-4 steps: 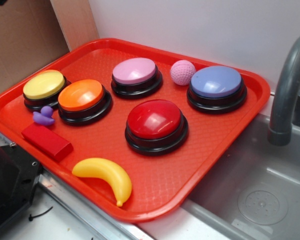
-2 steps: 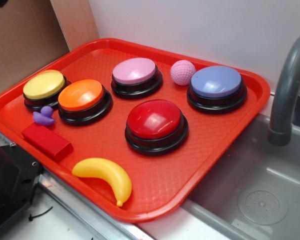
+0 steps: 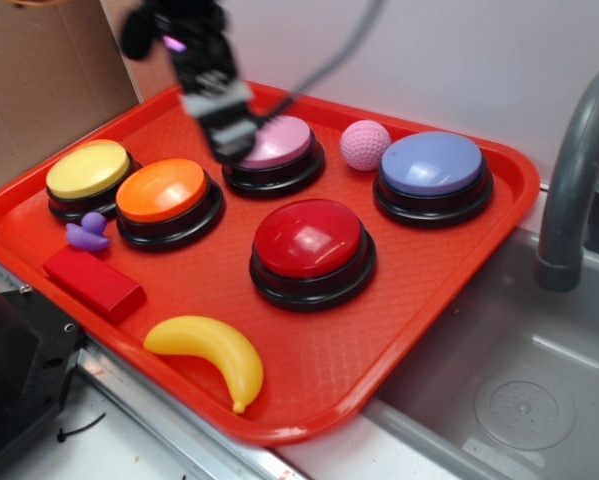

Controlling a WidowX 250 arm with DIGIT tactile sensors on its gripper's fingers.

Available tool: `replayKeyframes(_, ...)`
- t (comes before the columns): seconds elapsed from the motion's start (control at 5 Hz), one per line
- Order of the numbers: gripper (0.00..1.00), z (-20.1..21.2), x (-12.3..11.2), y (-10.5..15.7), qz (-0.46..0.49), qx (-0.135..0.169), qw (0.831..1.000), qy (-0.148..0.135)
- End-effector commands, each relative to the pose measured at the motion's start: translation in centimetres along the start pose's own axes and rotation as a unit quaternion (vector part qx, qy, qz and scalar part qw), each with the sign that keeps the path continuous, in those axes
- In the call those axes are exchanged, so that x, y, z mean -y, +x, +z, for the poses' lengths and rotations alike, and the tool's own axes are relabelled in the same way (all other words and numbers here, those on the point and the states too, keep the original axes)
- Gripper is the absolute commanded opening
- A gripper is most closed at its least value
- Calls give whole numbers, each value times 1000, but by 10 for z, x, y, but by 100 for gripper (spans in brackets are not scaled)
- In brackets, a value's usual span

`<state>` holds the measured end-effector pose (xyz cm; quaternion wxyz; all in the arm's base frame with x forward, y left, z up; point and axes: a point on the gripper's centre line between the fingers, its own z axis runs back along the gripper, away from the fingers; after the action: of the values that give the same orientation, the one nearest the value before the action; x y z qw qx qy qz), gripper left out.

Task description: Push the red button.

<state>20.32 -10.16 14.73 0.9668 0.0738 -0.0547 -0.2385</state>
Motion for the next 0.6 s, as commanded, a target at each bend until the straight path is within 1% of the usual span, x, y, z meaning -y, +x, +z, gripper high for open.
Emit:
replayKeyframes(0.0,100,-34,21,23,-104,34,993,-51)
replayKeyframes(0.2,100,-52,18,19,-85,27,993,-80)
replayKeyframes(0.4,100,-74,16,24,-76,5,992,-97)
